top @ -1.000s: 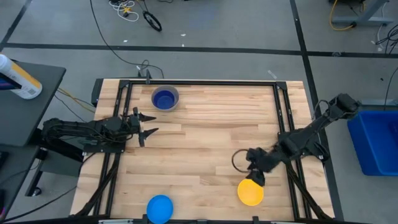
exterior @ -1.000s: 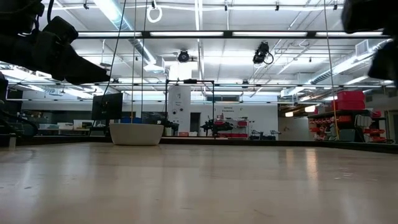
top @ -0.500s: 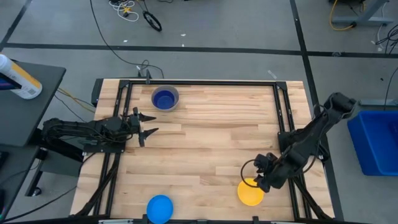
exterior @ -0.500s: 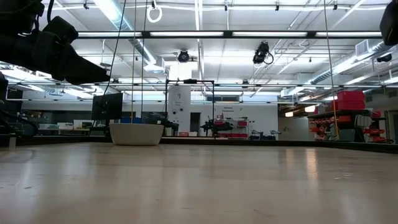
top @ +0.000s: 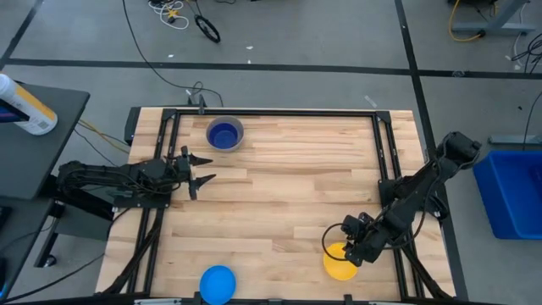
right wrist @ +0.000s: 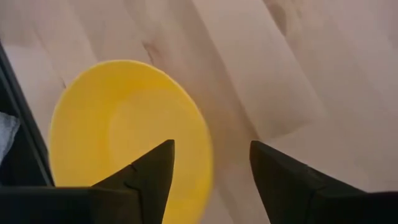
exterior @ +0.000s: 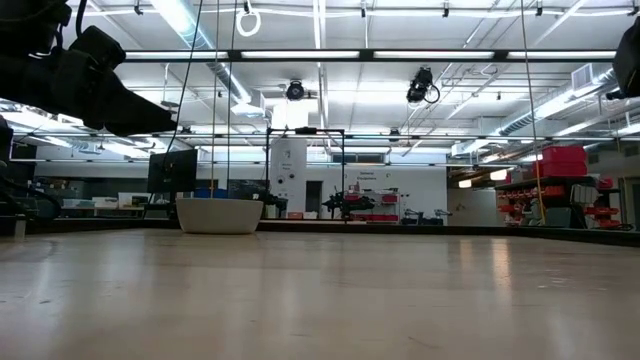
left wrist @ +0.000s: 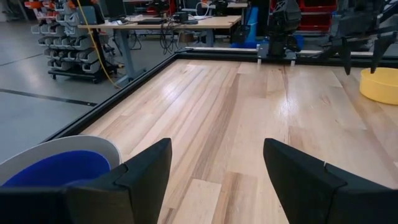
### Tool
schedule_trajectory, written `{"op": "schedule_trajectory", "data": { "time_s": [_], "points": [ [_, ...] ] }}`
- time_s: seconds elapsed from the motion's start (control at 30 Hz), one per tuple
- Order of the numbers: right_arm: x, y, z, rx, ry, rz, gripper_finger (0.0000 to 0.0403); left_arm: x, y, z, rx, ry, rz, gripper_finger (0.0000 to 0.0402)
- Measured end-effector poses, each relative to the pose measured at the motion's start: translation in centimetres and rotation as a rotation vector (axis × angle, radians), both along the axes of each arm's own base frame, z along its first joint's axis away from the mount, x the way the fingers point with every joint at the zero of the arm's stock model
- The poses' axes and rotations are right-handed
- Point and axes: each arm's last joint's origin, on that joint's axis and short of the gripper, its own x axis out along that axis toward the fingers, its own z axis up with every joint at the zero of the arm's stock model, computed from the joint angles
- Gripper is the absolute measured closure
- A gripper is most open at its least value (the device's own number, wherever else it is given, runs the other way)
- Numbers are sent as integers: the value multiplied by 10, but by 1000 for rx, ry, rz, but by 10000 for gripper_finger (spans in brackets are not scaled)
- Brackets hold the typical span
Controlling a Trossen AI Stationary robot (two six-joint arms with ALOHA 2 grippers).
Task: Nest bowls inside each other
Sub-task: Stack the yellow bowl into the blue bowl
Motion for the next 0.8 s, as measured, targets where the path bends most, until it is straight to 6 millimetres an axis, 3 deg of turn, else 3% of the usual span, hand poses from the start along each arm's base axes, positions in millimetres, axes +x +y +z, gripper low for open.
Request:
{"op": "schedule_trajectory", "data": {
  "time_s": [0.37,0.47,0.63,0.8],
  "points": [
    [5,7,-11,3,14,40,245,0,0,0,-6,-2,1,141],
    [7,8,-12,-1,8,53,282,0,0,0,-6,-2,1,141],
    [13,9,-10,-58,-115,74,388,0,0,0,-6,-2,1,141],
    [29,-3,-7,-182,-233,78,397,0,0,0,-5,-2,1,141]
  ]
}}
